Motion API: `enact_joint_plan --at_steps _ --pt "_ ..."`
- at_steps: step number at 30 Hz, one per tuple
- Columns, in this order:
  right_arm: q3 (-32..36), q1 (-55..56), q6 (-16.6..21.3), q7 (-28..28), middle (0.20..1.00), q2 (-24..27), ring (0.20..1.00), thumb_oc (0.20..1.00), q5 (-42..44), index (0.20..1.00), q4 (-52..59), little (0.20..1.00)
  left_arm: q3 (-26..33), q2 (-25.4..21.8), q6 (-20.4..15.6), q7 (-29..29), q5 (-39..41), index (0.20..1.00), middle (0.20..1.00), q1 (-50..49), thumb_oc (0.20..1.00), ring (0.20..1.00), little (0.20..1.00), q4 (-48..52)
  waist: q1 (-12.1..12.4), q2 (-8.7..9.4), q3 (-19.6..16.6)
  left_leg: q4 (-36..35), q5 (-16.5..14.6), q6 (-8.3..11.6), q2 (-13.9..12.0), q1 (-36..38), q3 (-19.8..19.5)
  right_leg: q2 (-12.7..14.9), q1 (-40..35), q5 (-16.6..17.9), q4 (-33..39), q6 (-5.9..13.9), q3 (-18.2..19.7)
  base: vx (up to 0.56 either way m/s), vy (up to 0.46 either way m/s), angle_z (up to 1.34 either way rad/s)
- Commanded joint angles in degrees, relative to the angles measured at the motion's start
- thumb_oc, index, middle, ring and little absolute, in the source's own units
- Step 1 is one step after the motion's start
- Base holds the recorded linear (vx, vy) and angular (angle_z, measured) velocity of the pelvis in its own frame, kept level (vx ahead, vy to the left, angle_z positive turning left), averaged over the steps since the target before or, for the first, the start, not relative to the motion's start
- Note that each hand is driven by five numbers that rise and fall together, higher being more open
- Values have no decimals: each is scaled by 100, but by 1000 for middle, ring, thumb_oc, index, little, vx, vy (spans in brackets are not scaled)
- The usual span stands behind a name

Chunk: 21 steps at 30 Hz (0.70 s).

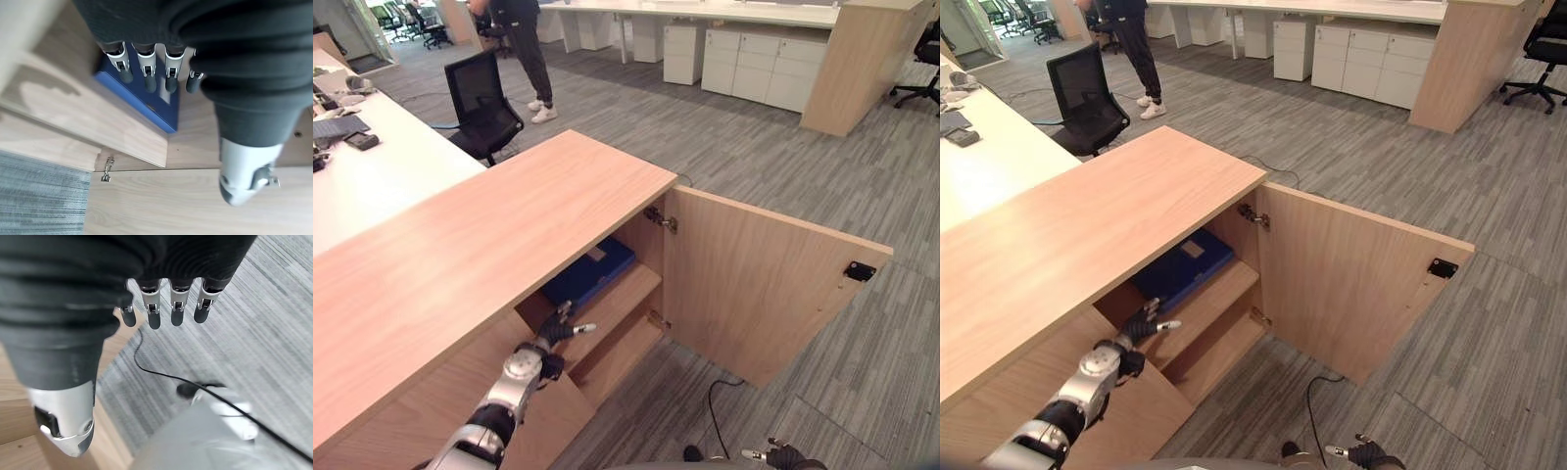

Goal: Put the empty folder in the office cabinet

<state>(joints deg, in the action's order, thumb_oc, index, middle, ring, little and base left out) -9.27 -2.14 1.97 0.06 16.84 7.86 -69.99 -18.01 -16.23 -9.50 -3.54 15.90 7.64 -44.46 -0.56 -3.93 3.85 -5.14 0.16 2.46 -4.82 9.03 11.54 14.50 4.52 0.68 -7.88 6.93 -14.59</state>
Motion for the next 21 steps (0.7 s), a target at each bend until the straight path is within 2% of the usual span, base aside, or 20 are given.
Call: enact_joint_plan --at_steps 1,4,6,7,10,16,17,18,20,21 --pt "-39 -44 72 -81 1000 -51 1000 1000 129 1000 -198 1000 82 -15 -117 -90 277 1000 1000 195 1000 1000 1000 -201 -79 175 -36 99 -268 109 99 -139 58 322 -358 -11 -232 498 218 -27 -129 -23" --pt "-149 -50 9 -68 1000 -70 1000 1000 -37 1000 -270 1000 -116 262 -50 -185 295 1000 1000 -25 1000 1000 1000 -375 -81 210 -94 111 -216 209 32 -158 140 446 -438 262 196 583 379 -31 -231 -16" --pt "-188 -39 7 -56 1000 -72 1000 1000 -66 1000 -274 1000 -172 296 -45 -211 246 1000 1000 -70 1000 1000 1000 -430 -94 216 -111 109 -207 241 7 -150 157 433 -477 273 341 594 415 0 -233 -29" --pt "-285 -15 7 -18 1000 -49 1000 1000 -181 1000 -288 1000 -266 273 -45 -235 -4 1000 1000 -161 1000 1000 1000 -606 -109 230 -152 124 -161 327 -78 -121 251 354 -586 277 621 609 479 0 -308 -19" --pt "-405 -28 24 -13 1000 -22 1000 1000 -292 1000 -336 1000 -271 298 -30 -222 -199 1000 1000 -239 1000 1000 1000 -799 -113 197 -184 138 -94 413 -219 -97 388 194 -667 232 874 598 508 -6 -236 -29" --pt "-760 -92 92 58 1000 92 1000 1000 -524 1000 -386 1000 61 381 62 -86 -402 1000 1000 -339 1000 1000 1000 -1758 -275 94 -96 576 168 757 -848 -101 740 -391 -785 -62 1091 356 738 2 -282 -51" --pt "-844 -117 114 69 1000 150 1000 1000 -534 1000 -364 1000 90 372 83 -55 -462 1000 1000 -369 1000 1000 1000 -1914 -321 23 1 860 474 879 -1104 -159 714 -603 -868 -177 1124 227 787 -11 -306 -58" --pt "-833 -129 120 75 1000 186 1000 1000 -502 1000 -365 1000 118 374 107 -58 -480 1000 1000 -379 1000 1000 1000 -1964 -327 22 41 1005 645 922 -1186 -221 694 -675 -916 -209 1144 178 832 -16 -218 -57" --pt "-840 -143 122 74 1000 220 1000 1000 -486 1000 -376 1000 139 388 124 -42 -483 1000 1000 -383 1000 1000 1000 -2032 -328 19 86 1174 734 931 -1246 -263 615 -737 -972 -244 1169 118 867 15 -127 -61" --pt "-783 -187 130 45 1000 306 1000 1000 -406 1000 -395 1000 162 416 149 -26 -475 1000 1000 -378 1000 1000 1000 -2159 -302 65 145 1475 843 881 -1149 -408 353 -759 -1033 -267 1175 45 929 18 -193 -59"
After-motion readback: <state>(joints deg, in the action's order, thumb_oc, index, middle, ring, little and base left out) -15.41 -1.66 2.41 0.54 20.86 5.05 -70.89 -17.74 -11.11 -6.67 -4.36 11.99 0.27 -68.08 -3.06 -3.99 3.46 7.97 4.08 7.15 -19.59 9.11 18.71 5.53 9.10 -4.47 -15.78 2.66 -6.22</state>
